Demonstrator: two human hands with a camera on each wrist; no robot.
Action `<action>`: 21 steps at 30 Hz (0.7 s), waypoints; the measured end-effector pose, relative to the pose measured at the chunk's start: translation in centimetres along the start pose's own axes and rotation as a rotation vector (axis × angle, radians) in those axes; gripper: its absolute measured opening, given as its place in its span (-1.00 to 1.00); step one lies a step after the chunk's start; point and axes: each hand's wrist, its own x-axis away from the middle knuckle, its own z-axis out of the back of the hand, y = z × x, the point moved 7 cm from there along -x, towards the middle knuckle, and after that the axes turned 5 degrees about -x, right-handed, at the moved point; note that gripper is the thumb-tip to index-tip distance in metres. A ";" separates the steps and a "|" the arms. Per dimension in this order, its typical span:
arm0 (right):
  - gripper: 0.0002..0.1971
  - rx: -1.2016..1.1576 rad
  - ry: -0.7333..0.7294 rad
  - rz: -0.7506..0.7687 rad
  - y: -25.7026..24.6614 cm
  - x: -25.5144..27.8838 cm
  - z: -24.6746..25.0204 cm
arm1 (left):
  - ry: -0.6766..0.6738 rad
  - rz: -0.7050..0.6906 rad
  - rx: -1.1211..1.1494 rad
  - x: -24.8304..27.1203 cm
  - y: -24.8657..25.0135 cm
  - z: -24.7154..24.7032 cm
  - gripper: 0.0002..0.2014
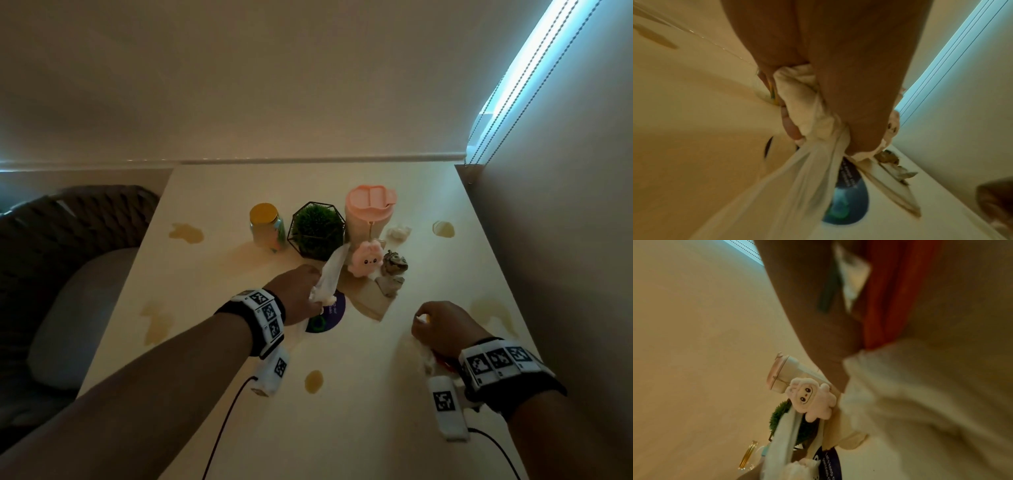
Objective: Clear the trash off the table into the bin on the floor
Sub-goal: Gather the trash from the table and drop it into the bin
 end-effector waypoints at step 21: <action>-0.95 0.171 -0.289 0.723 -29.1 11.0 -8.3 | 0.446 0.486 0.371 34.4 -17.0 4.7 -0.64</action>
